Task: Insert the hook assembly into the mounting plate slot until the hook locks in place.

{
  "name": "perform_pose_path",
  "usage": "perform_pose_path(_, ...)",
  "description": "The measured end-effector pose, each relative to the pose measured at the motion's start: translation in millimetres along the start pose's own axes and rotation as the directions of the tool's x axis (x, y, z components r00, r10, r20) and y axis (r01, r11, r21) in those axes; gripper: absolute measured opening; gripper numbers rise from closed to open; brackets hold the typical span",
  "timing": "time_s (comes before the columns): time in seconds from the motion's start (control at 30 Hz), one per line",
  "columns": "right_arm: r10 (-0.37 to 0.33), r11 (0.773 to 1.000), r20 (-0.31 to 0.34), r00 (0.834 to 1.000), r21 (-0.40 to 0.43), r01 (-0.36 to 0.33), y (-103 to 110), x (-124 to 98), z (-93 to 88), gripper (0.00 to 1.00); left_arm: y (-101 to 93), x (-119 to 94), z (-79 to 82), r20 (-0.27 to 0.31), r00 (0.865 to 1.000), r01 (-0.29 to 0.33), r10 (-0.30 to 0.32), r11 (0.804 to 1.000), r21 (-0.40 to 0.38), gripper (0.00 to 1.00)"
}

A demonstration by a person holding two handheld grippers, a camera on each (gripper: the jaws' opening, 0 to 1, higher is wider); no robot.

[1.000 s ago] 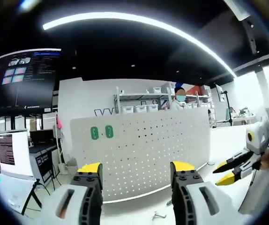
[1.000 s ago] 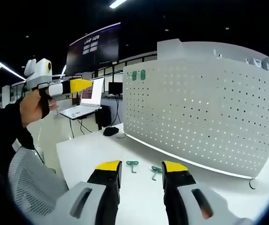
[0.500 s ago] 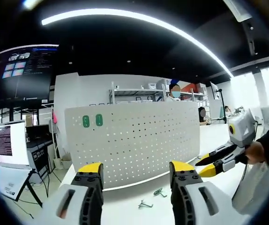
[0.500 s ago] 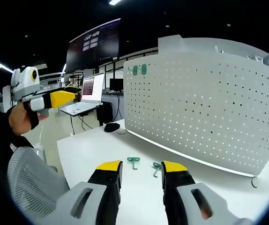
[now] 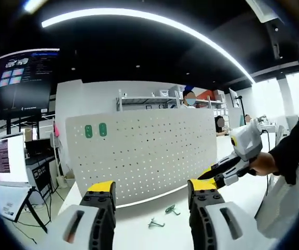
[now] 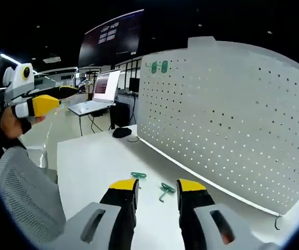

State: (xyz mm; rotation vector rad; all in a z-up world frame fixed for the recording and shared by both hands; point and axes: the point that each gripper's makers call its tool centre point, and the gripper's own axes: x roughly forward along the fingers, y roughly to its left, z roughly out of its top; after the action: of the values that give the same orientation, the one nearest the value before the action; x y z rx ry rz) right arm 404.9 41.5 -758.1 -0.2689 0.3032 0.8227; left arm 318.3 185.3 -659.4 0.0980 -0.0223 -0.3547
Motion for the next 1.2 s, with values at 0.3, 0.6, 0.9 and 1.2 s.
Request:
perform_pose_path(0.3,0.038,0.999,-0.061,0.997,-0.031,-0.04,-19,30,-18.8,0.21,-5.9,3,-8.8,-0.023,1.0,0.012,-0.012,1.0,0.004,0.56)
perform_pose_path(0.6,0.073,0.997,-0.119,0.99,-0.026,-0.077,-31,55,-42.5,0.18,-11.4,7,-17.9,-0.051,0.998,0.023,-0.022,1.0,0.02,0.56)
perform_pose_path(0.9,0.103,0.994,-0.174,0.979,-0.014,-0.107,-34,77,-67.2,0.16,-9.8,8,-28.2,-0.083,0.996,0.021,-0.02,1.0,0.01,0.55)
perform_pose_path(1.2,0.124,0.991,-0.203,0.971,-0.021,-0.131,-37,97,-78.7,0.13,-11.6,9,-32.0,-0.103,0.994,0.026,-0.026,1.0,0.003,0.54)
